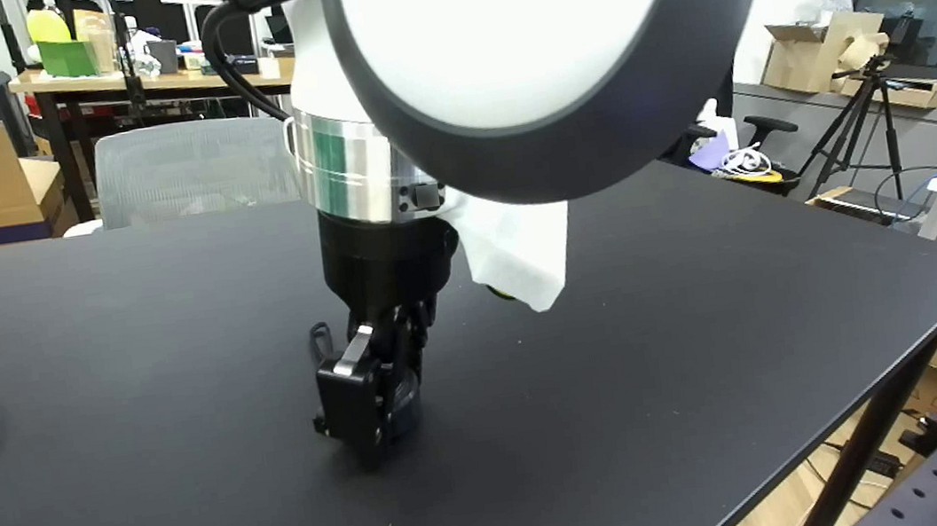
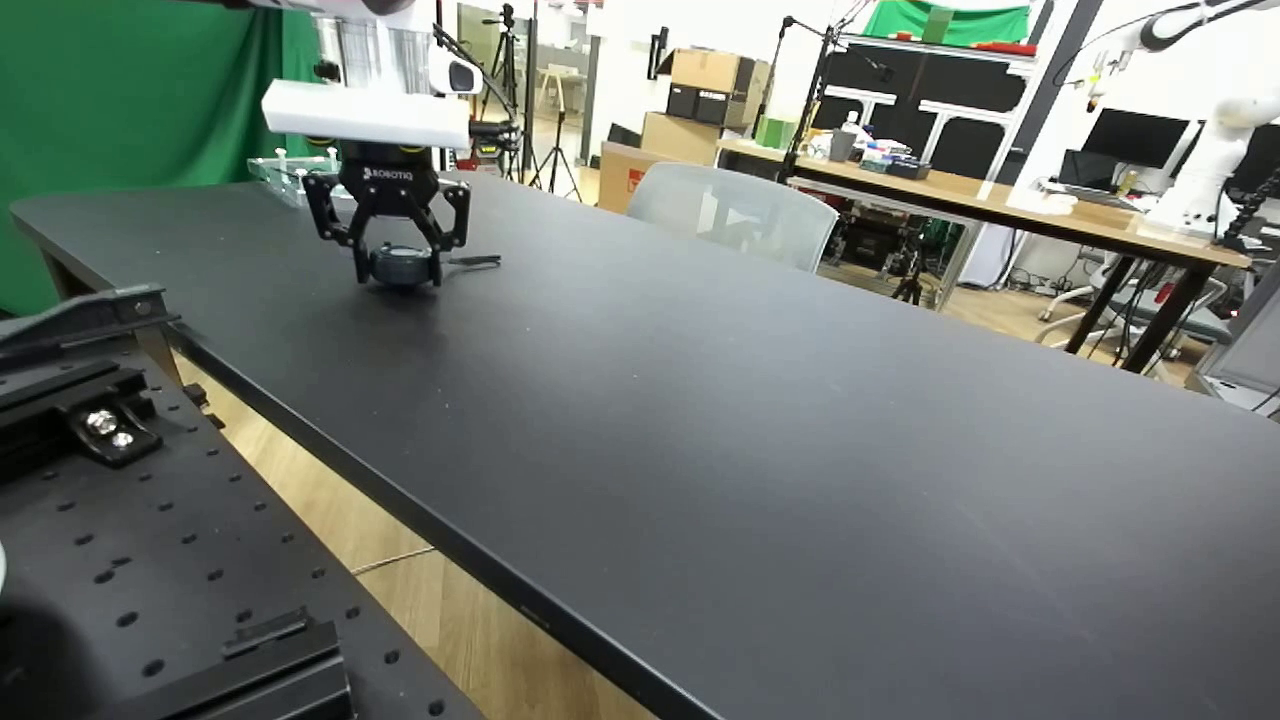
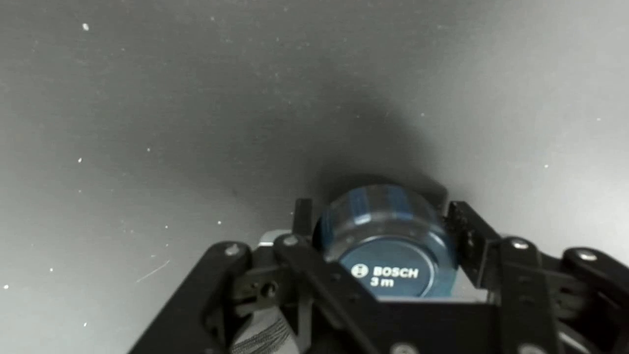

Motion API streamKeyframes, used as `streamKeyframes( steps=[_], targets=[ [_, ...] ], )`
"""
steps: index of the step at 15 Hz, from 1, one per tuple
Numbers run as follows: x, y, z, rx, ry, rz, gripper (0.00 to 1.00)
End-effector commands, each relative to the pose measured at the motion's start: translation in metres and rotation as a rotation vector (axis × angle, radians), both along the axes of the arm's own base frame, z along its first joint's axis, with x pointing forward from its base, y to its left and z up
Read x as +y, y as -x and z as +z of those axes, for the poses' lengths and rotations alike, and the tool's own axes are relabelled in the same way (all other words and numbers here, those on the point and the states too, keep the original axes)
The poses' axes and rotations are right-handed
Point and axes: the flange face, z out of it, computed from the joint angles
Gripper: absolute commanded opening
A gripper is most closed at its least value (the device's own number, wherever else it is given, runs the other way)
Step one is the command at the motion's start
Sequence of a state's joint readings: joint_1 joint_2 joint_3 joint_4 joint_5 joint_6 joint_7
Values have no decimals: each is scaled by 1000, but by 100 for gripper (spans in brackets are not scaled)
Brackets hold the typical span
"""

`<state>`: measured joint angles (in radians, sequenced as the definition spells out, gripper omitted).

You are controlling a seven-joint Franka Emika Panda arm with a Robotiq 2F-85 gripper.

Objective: Move the measuring tape backwards

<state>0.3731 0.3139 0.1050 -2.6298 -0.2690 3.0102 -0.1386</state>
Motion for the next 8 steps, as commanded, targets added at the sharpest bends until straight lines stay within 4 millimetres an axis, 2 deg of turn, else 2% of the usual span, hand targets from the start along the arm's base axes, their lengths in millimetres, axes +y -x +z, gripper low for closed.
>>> streamKeyframes(
  steps=[1,8],
  targets=[
    [11,-13,4,-17,-6,-17,44],
    [36,-56,-16,6,6,-74,44]
  ],
)
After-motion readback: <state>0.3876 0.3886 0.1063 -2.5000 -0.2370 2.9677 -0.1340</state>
